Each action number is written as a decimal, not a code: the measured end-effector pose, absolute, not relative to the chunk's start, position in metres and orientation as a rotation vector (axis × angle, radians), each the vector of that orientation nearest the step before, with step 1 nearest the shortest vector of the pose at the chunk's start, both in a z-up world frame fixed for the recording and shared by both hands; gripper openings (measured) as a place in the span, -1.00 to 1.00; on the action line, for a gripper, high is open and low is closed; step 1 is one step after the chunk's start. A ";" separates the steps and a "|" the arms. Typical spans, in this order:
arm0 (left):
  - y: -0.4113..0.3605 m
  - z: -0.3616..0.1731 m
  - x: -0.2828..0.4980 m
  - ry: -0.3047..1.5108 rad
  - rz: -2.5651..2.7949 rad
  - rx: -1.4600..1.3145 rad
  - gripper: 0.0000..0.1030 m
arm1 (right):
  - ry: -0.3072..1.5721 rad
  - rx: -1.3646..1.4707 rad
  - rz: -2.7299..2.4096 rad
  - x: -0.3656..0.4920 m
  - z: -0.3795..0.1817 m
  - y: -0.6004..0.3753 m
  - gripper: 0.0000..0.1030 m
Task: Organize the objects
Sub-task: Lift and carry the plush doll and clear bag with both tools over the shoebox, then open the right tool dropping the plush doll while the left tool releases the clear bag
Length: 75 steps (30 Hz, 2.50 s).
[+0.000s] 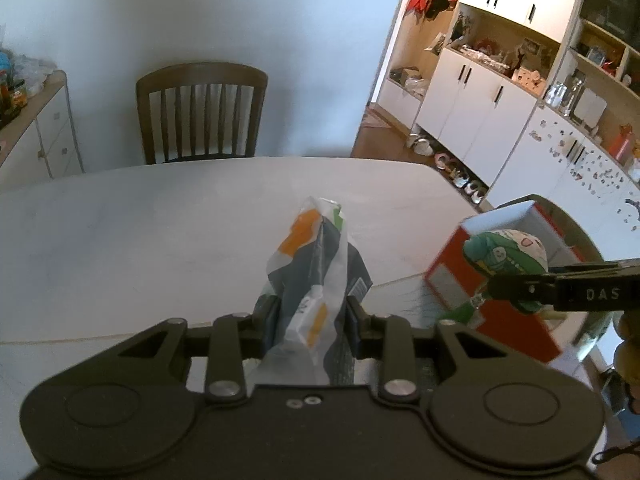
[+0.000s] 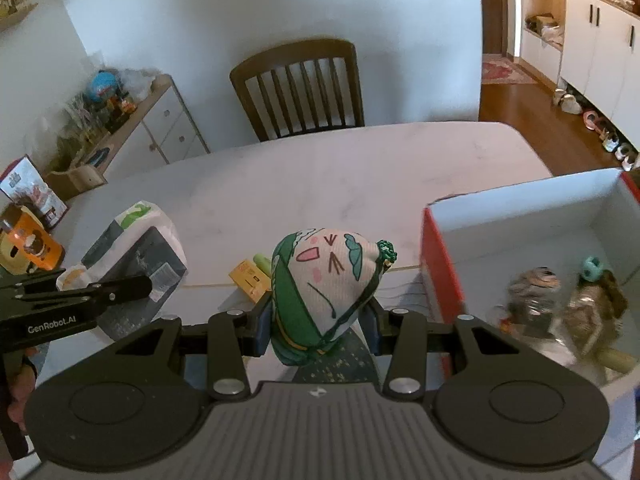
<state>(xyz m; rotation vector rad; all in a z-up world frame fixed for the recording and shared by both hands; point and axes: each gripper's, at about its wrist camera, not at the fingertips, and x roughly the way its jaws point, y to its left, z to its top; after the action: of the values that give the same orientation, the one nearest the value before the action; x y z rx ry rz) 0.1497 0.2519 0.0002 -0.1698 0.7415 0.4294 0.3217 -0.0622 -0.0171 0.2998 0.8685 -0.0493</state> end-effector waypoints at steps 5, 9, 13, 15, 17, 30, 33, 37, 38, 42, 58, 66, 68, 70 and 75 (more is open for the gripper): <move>0.221 0.013 0.154 0.733 0.417 -0.136 -0.37 | 0.851 0.313 -0.055 0.301 -0.002 -0.078 -0.17; 0.198 0.019 0.163 0.732 0.397 -0.119 -0.37 | 0.829 0.315 -0.054 0.283 0.009 -0.097 -0.17; 0.173 0.018 0.177 0.737 0.388 -0.100 -0.37 | 0.816 0.325 -0.059 0.270 0.014 -0.120 -0.17; 0.162 0.016 0.184 0.741 0.380 -0.102 -0.37 | 0.809 0.330 -0.065 0.264 0.016 -0.134 -0.17; 0.151 0.015 0.192 0.746 0.371 -0.095 -0.37 | 0.802 0.327 -0.075 0.259 0.018 -0.149 -0.17; 0.089 -0.007 0.262 0.780 0.327 -0.052 -0.37 | 0.789 0.341 -0.120 0.243 0.012 -0.245 -0.17; 0.080 -0.014 0.277 0.788 0.325 -0.046 -0.37 | 0.794 0.344 -0.122 0.243 0.007 -0.264 -0.17; 0.069 -0.024 0.300 0.797 0.328 -0.035 -0.37 | 0.809 0.350 -0.126 0.243 -0.003 -0.283 -0.17; 0.066 -0.027 0.306 0.800 0.328 -0.031 -0.37 | 0.816 0.353 -0.122 0.243 -0.007 -0.288 -0.17; 0.059 -0.039 0.328 0.821 0.330 -0.020 -0.37 | 0.844 0.341 -0.115 0.243 -0.021 -0.302 -0.16; 0.032 -0.087 0.402 0.899 0.346 0.070 -0.37 | 0.976 0.252 -0.030 0.243 -0.067 -0.300 -0.16; 0.030 -0.105 0.429 0.932 0.351 0.101 -0.36 | 1.022 0.210 0.005 0.248 -0.084 -0.292 -0.16; 0.031 -0.109 0.432 0.943 0.351 0.108 -0.36 | 1.027 0.206 0.009 0.251 -0.087 -0.292 -0.16; 0.031 -0.113 0.437 0.953 0.354 0.114 -0.36 | 1.030 0.201 0.004 0.254 -0.091 -0.292 -0.16; 0.035 -0.123 0.443 0.979 0.364 0.115 -0.36 | 1.035 0.201 0.010 0.258 -0.096 -0.294 -0.15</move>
<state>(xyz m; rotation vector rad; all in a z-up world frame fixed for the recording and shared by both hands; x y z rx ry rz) 0.4428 0.0346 -0.1228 0.1153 0.9788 0.3643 0.2578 -0.2945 -0.0964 0.2009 1.0347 0.0100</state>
